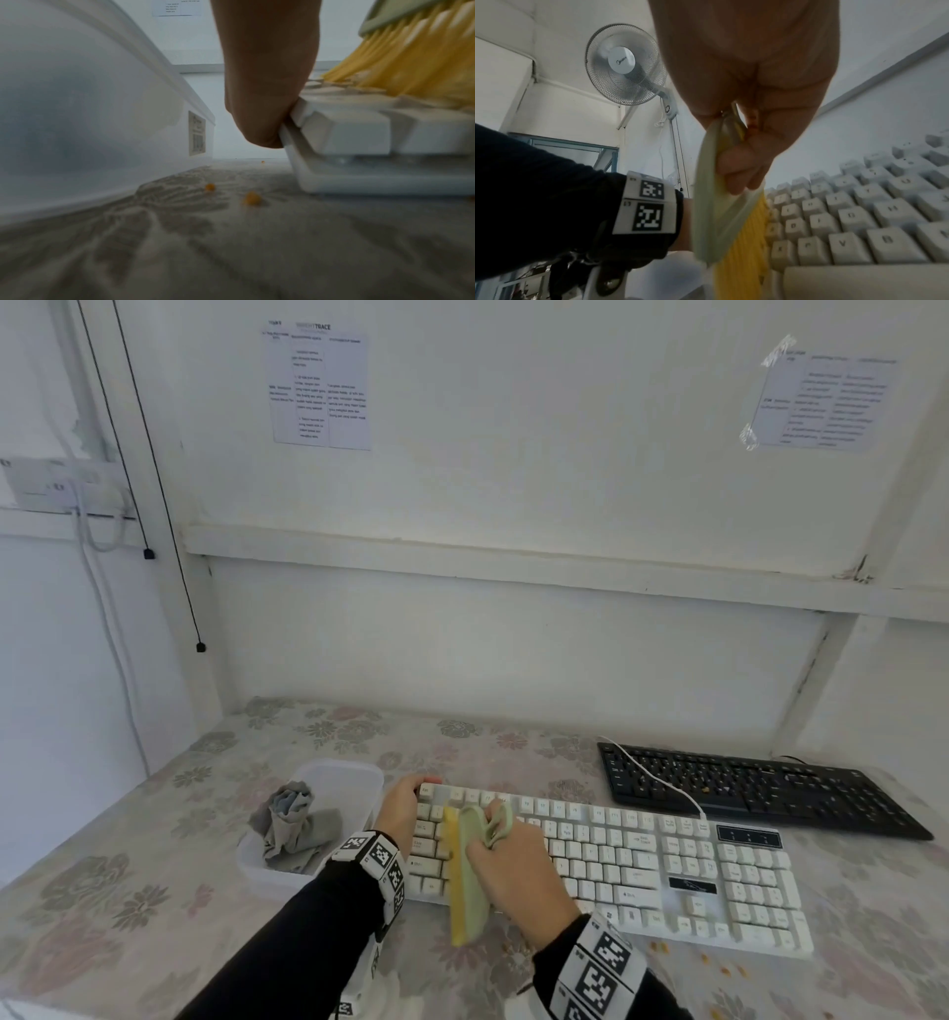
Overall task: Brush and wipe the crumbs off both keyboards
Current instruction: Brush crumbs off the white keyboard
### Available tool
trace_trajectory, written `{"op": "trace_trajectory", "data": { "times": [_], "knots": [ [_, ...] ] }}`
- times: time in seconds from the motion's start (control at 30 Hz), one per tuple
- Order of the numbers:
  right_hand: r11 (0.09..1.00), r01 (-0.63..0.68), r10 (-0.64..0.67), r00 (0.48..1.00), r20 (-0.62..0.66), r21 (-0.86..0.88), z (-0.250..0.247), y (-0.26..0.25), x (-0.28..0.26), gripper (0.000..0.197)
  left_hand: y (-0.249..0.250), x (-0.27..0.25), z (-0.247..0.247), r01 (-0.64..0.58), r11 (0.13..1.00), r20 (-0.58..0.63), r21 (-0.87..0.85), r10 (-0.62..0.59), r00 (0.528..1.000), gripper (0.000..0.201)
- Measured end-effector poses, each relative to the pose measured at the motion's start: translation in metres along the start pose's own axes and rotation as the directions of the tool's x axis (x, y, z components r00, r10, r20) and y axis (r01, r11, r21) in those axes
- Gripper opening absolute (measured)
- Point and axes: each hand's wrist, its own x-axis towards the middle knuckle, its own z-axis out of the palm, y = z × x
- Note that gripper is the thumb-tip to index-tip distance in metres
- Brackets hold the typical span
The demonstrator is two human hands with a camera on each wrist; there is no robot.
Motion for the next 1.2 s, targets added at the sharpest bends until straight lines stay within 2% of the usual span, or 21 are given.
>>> {"op": "trace_trajectory", "data": {
  "times": [0.13,0.2,0.3,0.37,0.47,0.6,0.73,0.8,0.97,1.2],
  "knots": [
    [0.998,-0.063,0.063,0.997,0.046,-0.009,-0.006,-0.005,0.002,0.037,0.001,-0.002,0.0,0.003,1.0,-0.001,-0.012,-0.003,1.0,0.036],
    [0.998,-0.051,0.052,0.999,-0.011,0.045,-0.007,-0.01,0.01,0.035,0.001,-0.002,0.0,0.004,1.0,0.014,-0.01,-0.004,1.0,0.035],
    [0.994,0.054,-0.039,0.988,-0.149,0.092,-0.001,-0.014,0.022,0.017,0.002,-0.003,-0.001,-0.005,1.0,0.036,0.006,0.004,0.999,0.031],
    [0.993,0.08,-0.063,0.982,-0.179,0.088,0.006,-0.014,0.027,0.018,0.002,-0.002,-0.001,-0.007,1.0,0.038,0.013,0.006,0.999,0.03],
    [0.996,0.05,-0.041,0.991,-0.125,0.069,0.013,-0.009,0.025,0.027,0.001,0.001,-0.002,-0.001,1.0,0.048,0.007,0.001,0.999,0.031],
    [0.997,-0.001,0.001,1.0,0.006,0.077,0.015,-0.001,0.012,0.024,0.0,0.003,-0.002,0.004,1.0,0.03,-0.01,-0.004,1.0,0.028],
    [0.997,-0.057,0.051,0.992,0.115,0.051,0.007,-0.007,0.003,0.041,0.0,0.003,-0.001,-0.001,1.0,0.027,-0.017,0.002,1.0,0.03],
    [0.998,-0.046,0.041,0.995,0.096,0.046,0.003,-0.014,0.006,0.04,0.002,0.0,-0.001,0.005,1.0,0.034,-0.023,-0.004,0.999,0.031],
    [0.985,0.066,-0.042,0.988,-0.15,0.159,0.007,-0.025,0.024,0.026,0.003,-0.003,-0.003,0.014,1.0,0.056,-0.006,-0.013,0.998,0.035],
    [0.997,0.05,-0.047,0.997,-0.054,0.058,0.016,-0.021,0.021,0.031,0.003,-0.003,-0.002,-0.003,0.999,0.046,0.04,0.001,0.999,0.031]
  ]
}}
